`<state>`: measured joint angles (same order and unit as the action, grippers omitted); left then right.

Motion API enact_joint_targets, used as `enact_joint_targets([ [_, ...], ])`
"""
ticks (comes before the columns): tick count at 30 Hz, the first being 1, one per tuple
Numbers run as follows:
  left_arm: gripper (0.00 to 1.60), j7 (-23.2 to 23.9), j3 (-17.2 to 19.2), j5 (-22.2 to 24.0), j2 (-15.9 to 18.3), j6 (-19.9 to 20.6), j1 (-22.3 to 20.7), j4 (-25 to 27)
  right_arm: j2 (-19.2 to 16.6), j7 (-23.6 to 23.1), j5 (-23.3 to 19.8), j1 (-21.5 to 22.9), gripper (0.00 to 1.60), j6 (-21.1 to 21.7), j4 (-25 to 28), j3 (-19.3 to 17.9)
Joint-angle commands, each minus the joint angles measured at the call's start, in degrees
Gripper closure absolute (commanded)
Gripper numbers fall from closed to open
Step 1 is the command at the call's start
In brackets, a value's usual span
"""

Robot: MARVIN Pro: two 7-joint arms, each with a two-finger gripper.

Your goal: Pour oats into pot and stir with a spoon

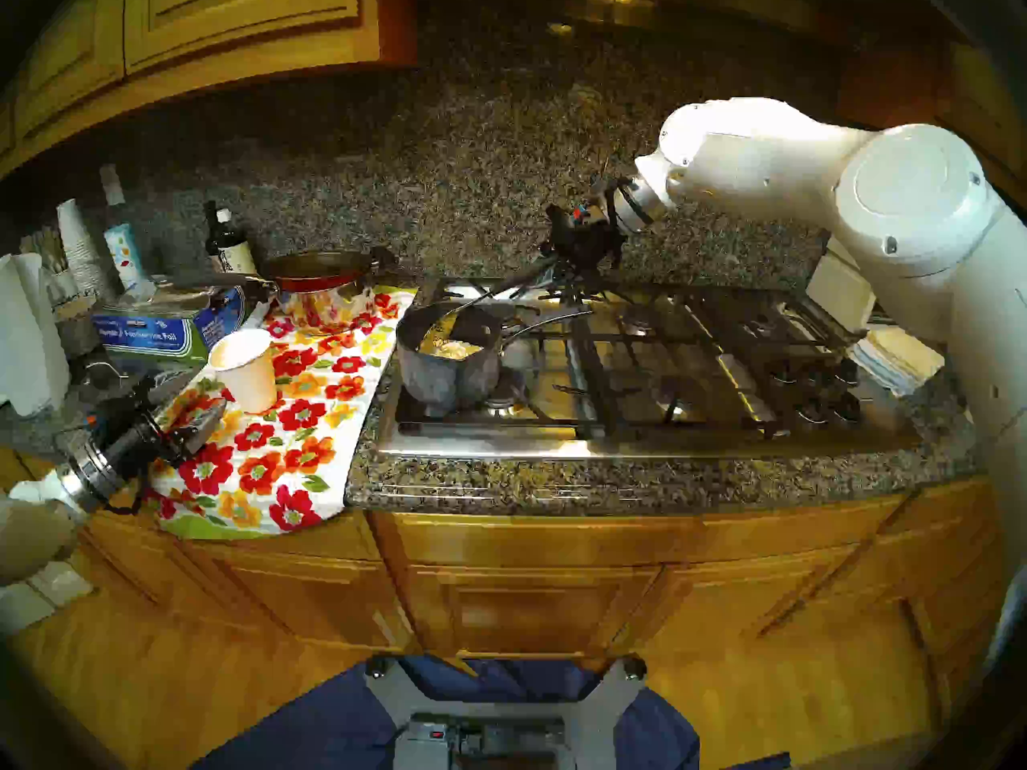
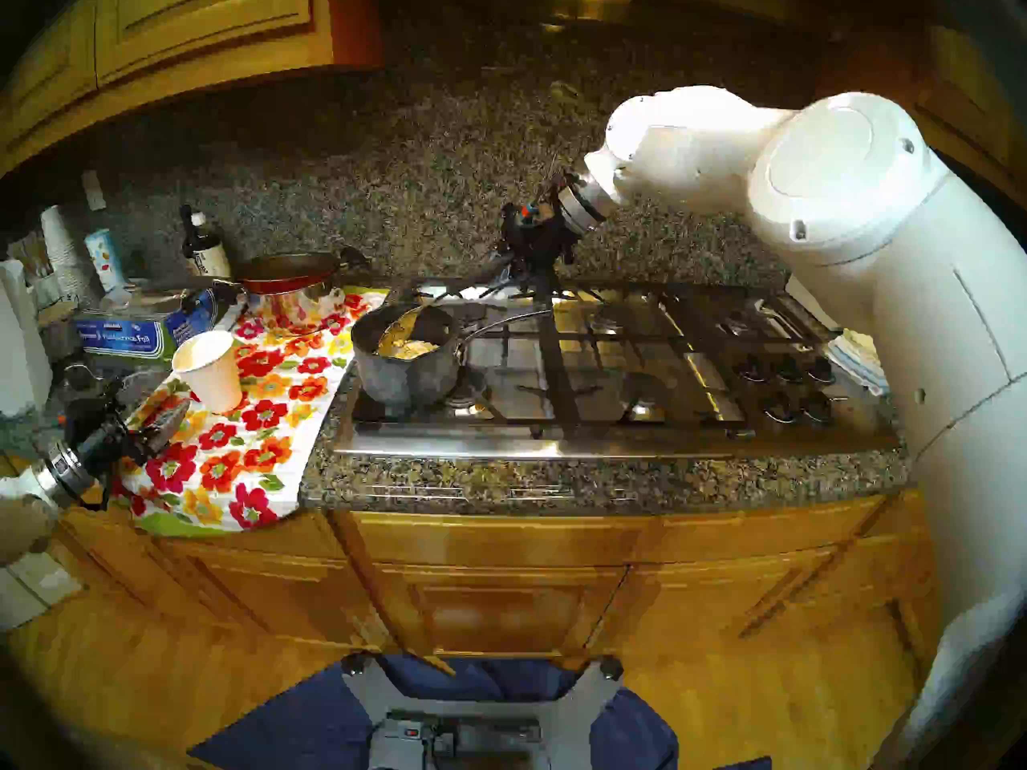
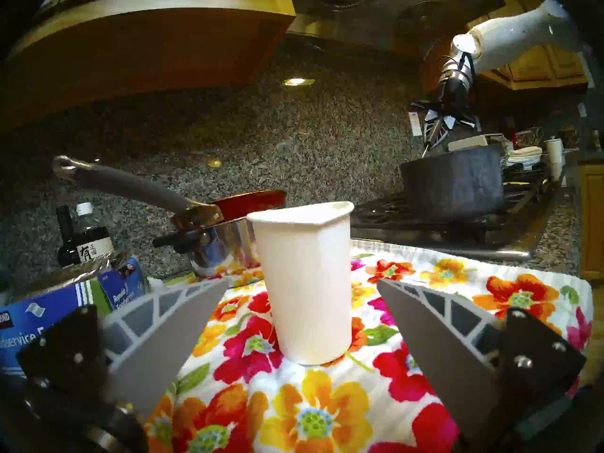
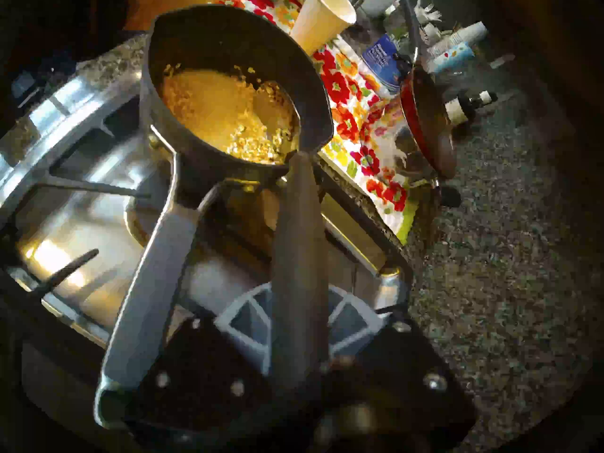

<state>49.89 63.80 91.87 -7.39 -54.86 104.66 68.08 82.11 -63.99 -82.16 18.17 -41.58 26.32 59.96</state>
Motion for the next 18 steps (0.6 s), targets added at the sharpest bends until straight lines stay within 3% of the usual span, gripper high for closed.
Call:
enact_joint_targets([
  [1,0.00,5.26,1.55,0.00,0.83,-0.14,-0.62,0.07,0.13,-5.25,0.99,4.74,1.60,-2.19,-1.43,0.12],
  [8,0.00,5.32,1.58,-0.04,0.83,-0.14,-0.61,0.06,0.15,-3.60,1.69,6.83,1.60,-4.02,1.13,0.01],
  [18,0.00,5.90,1.72,0.16,0.83,-0.14,-0.54,-0.04,-2.00,-1.13,2.54,9.73,1.60,-5.72,9.11,0.56],
])
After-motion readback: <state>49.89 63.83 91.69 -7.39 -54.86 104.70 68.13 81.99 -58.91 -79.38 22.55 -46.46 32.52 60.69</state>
